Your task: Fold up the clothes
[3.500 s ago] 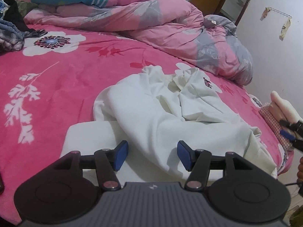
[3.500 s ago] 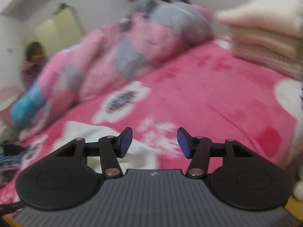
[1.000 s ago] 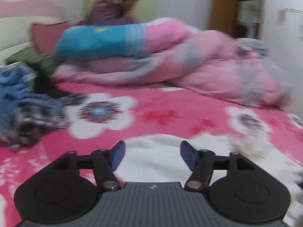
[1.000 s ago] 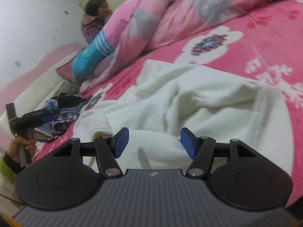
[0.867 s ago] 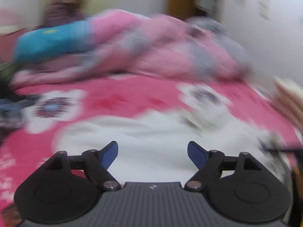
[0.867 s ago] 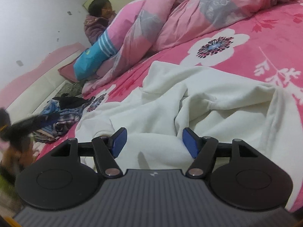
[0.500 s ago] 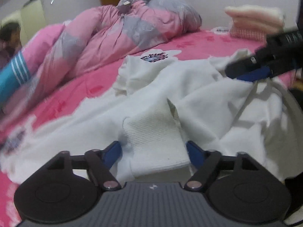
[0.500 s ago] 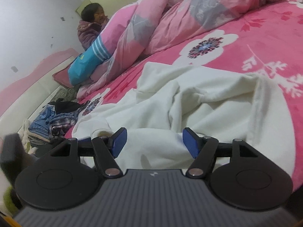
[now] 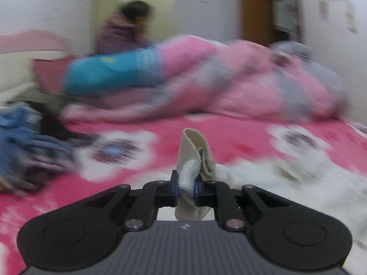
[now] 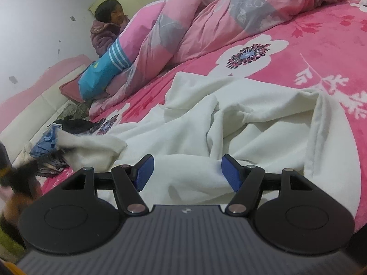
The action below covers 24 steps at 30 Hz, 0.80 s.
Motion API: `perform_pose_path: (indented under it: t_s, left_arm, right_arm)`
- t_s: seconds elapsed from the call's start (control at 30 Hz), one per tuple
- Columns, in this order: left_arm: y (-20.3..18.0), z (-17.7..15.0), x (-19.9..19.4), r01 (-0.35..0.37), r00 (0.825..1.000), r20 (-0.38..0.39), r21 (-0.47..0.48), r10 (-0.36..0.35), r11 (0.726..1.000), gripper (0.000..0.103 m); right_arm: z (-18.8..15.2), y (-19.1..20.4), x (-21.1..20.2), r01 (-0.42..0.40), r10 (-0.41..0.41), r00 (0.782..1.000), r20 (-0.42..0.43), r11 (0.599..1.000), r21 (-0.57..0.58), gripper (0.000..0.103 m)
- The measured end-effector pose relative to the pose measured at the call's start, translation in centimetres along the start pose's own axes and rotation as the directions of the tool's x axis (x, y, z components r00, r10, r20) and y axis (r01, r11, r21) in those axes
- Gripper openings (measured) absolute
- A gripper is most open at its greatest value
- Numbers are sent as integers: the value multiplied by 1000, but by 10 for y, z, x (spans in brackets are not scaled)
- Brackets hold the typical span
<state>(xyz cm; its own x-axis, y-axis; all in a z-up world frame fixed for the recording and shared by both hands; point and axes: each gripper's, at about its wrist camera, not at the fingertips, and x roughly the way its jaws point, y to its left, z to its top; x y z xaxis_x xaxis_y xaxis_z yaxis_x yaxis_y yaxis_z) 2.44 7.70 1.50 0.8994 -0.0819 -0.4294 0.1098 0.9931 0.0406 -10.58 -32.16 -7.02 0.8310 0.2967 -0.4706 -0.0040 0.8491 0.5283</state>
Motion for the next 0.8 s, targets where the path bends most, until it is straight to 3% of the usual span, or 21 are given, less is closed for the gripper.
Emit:
perform_pose_path:
  t_s: [0.1,0.13,0.2,0.23,0.27,0.37,0.5,0.57,0.67,0.8]
  left_arm:
    - [45,24,17,-158,987,32,-49,160,986,13]
    - [58,29,24,-206,978,27,-69,209,976,19]
    - [76,30,36,-274,961,-6,-117,275,955,42]
    - [81,28,38,-280,960,-17,-145,281,949,63]
    - [82,23,38,-271,962,-25,-171,271,947,76]
    - [71,9,29,-197,980,-19,-208,198,958,90]
    - [46,-6,-5,-119,992,13,-218,124,969,92]
    - [29,-14,-15,-3,1000,14,-219,7,976,92]
    - [-2,-32,-25,187,979,-47,-202,-200,961,92]
    - [-41,-67,-23,282,939,-164,-138,-302,950,87]
  right_arm:
    - [1,3,3,17,-17,1000,-5,1000,0,66]
    - [1,4,3,23,-23,1000,-5,1000,-2,66]
    - [1,6,4,37,-37,999,-5,999,-7,66]
    - [1,6,5,45,-45,999,-6,999,-6,66]
    - [1,7,5,54,-54,999,-7,999,-5,66]
    - [2,7,4,84,-84,996,-5,996,0,66]
    - [10,10,-2,109,-109,994,28,994,-14,66]
    - [16,19,-6,92,-88,994,57,994,-58,66]
    - [25,39,4,40,-32,998,53,988,-149,66]
    - [37,67,40,-51,43,998,-37,966,-254,67]
